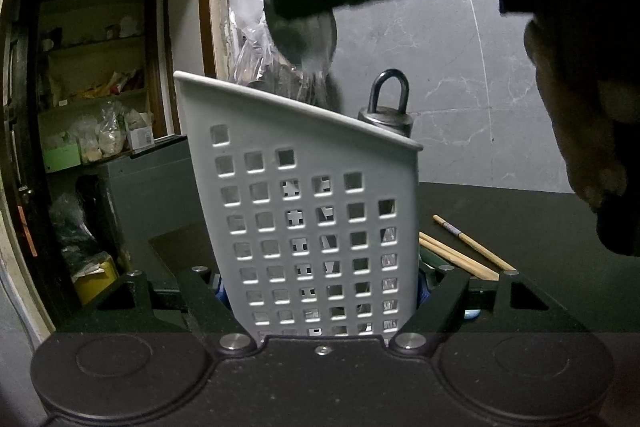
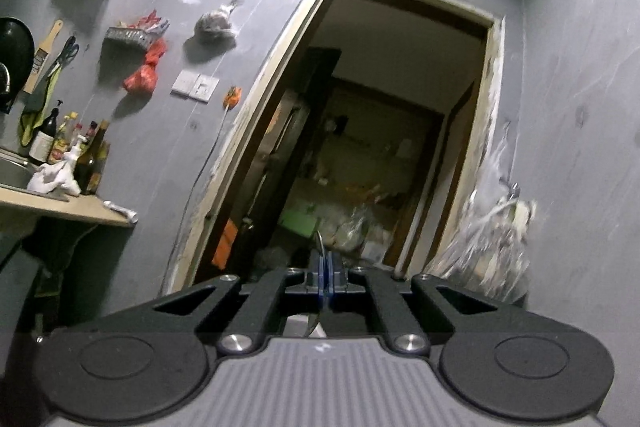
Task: Organize utensils
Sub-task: 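Lower the spoon into the caddy and open the right tool, then move the right tool back over the utensil pile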
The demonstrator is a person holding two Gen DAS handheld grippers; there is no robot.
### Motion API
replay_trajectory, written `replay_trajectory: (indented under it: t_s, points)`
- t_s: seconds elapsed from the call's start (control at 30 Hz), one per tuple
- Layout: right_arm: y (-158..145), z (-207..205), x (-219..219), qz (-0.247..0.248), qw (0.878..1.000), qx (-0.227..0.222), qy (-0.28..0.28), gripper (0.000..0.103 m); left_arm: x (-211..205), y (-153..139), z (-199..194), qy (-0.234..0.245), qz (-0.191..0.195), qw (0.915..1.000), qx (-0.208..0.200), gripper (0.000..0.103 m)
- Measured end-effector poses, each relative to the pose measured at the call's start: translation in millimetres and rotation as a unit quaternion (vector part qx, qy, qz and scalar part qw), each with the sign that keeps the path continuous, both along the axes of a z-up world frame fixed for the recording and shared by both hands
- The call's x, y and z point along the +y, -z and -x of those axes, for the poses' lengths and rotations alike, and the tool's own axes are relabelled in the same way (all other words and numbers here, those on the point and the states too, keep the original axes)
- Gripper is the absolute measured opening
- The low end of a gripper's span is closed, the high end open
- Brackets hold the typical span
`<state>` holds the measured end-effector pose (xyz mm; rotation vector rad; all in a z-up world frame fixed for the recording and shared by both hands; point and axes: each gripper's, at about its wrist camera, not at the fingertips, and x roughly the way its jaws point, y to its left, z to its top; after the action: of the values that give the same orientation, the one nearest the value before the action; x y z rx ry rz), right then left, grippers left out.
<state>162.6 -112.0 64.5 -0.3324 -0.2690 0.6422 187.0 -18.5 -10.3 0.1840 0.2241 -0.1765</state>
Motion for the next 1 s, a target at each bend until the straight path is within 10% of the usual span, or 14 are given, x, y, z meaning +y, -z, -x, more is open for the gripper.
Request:
replay_trajectory:
  t_s: [0.6, 0.87, 1.0]
  points:
    - [13, -10, -6, 0.021, 0.998, 0.056, -0.003, 0.005, 1, 1, 1, 0.001, -0.003, 1.0000, -0.002, 0.078]
    - [11, -4, -16, 0.011, 0.999, 0.053, -0.004, 0.050, 2, 1, 2, 0.002, 0.000, 1.0000, 0.000, 0.078]
    - [7, 5, -27, -0.010, 0.999, 0.040, 0.008, 0.094, 3, 1, 1, 0.003, 0.003, 1.0000, -0.001, 0.078]
